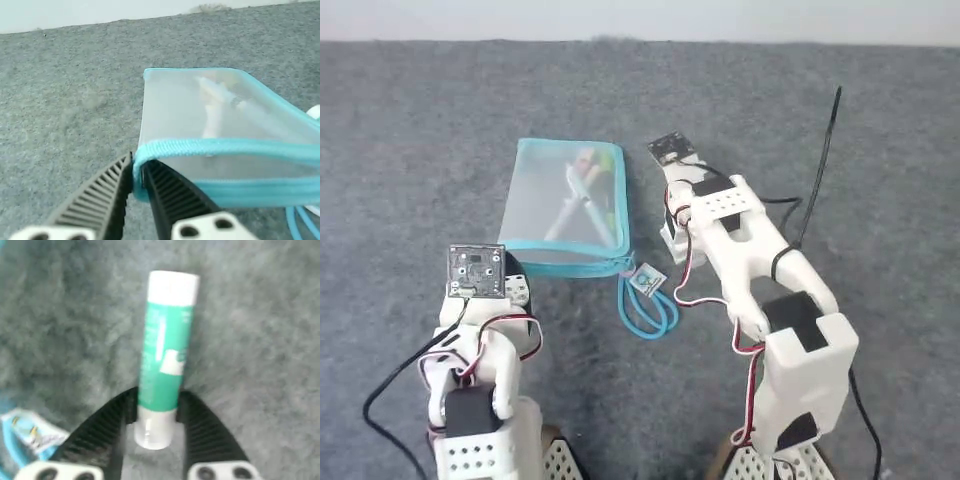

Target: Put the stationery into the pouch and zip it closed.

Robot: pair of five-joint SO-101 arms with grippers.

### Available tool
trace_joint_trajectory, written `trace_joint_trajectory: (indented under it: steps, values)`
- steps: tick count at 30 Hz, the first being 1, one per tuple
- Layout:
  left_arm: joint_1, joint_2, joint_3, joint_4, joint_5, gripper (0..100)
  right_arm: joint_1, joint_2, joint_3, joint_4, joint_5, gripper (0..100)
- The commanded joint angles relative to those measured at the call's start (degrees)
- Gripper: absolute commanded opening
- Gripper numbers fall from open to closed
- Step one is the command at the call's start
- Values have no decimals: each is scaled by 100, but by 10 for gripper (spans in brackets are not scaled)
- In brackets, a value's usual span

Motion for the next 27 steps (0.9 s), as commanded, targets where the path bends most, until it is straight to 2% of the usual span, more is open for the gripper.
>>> trace_joint_trajectory:
  steps: [1,6,12,15,18,22,27]
  values:
    - [-26,-132,-198,-255,97,12,40,-347,-290,602,-44,7]
    - [-9,-132,-66,-378,97,12,13,-1727,88,1244,-44,8]
    - [668,-123,110,-475,-167,12,-66,-4435,1301,1481,466,8]
    - [853,-123,110,-492,-167,12,-488,-5587,1758,1780,923,8]
    - [993,-123,110,-466,-167,12,-1341,-6448,2251,1982,1152,8]
    - [1424,-123,136,-343,-167,12,-2290,-7011,2822,1982,1284,7]
    - [2330,-123,119,-123,-185,12,-2325,-6580,2857,1886,1284,7]
